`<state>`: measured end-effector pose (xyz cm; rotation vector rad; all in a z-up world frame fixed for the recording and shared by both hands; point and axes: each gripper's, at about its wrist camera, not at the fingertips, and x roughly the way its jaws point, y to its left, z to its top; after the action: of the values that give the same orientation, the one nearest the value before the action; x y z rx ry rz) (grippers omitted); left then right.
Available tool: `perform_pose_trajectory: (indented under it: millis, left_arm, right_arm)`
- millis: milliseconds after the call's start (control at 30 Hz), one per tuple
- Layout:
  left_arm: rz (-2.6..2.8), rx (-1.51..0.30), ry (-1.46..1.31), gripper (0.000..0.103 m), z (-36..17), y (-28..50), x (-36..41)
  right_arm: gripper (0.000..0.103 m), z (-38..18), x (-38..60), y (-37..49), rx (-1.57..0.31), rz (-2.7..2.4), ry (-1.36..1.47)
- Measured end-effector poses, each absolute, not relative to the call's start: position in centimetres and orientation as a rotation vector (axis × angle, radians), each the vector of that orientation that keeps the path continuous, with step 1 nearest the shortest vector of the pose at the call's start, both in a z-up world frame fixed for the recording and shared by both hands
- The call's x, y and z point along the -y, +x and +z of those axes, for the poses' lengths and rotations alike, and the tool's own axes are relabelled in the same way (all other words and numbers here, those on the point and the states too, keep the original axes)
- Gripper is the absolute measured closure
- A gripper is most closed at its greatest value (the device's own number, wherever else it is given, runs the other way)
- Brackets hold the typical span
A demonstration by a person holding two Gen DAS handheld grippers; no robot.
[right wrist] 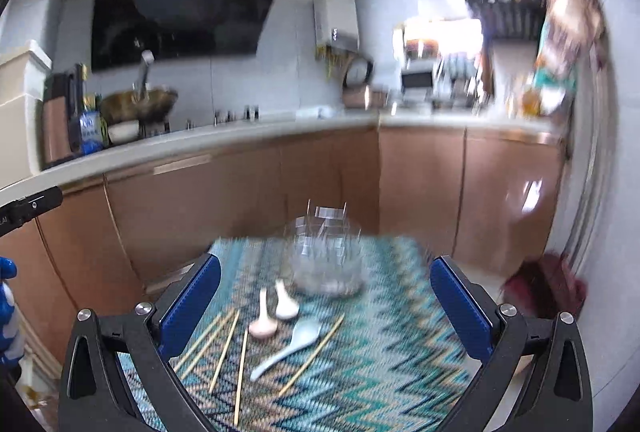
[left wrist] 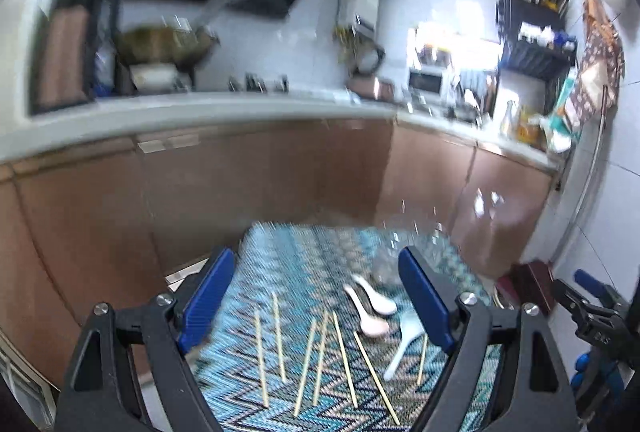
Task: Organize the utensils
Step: 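Lower the left tool toward a chopstick while the right tool approaches another chopstick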
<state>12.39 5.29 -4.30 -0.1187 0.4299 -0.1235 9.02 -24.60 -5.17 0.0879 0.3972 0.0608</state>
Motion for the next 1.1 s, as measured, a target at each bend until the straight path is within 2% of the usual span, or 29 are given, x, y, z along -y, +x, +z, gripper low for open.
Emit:
perform_pose_trajectory:
  millis: [100, 167, 233, 333, 467, 600, 633, 667, 733, 933, 1033, 1100]
  left_arm:
    - [-0.195, -0.588, -0.142, 0.020, -7.1, 17.1, -5.0]
    - [-0.213, -0.691, -0.134, 0.020, -9.2, 20.0, -4.6]
    - [-0.232, -0.779, -0.114, 0.021, -11.1, 22.6, -4.1]
    - [-0.244, -0.893, -0.079, 0.024, -14.0, 25.7, -3.4]
    - [-0.269, -1.045, -0.075, 0.046, -17.4, 29.3, -3.2]
    - [-0.285, -1.156, -0.074, 0.056, -20.4, 31.9, -3.2]
    - [-0.287, -1.170, -0.071, 0.062, -20.9, 32.5, -3.2]
    - [-0.290, -1.192, -0.071, 0.066, -21.7, 33.1, -3.3]
    - [-0.295, -1.226, -0.070, 0.069, -22.7, 34.0, -3.2]
    - [-0.293, -1.288, -0.039, 0.070, -25.1, 35.9, -3.1]
    - [-0.294, -1.316, -0.031, 0.079, -26.0, 36.6, -2.8]
    - [-0.288, -1.334, -0.021, 0.080, -26.6, 37.0, -2.6]
  right_arm:
    - [0.001, -8.1, 25.8, 12.8, -0.525, 0.104, 0.150]
    - [0.006, -9.8, 26.7, 15.4, -0.613, 0.137, 0.198]
    - [0.026, -11.5, 27.3, 18.0, -0.702, 0.172, 0.242]
    - [0.045, -14.4, 27.7, 22.1, -0.850, 0.250, 0.316]
    - [0.055, -18.2, 27.7, 26.8, -0.998, 0.258, 0.336]
    - [0.068, -21.5, 27.9, 30.4, -1.132, 0.245, 0.369]
    - [0.071, -22.1, 27.8, 31.1, -1.157, 0.236, 0.366]
    - [0.073, -22.7, 27.7, 31.8, -1.178, 0.231, 0.360]
    - [0.075, -23.6, 27.2, 32.7, -1.213, 0.206, 0.321]
    - [0.075, -25.3, 26.9, 34.5, -1.276, 0.155, 0.261]
    - [0.077, -25.7, 26.9, 35.0, -1.296, 0.147, 0.244]
    - [0.078, -25.8, 26.8, 35.3, -1.302, 0.145, 0.233]
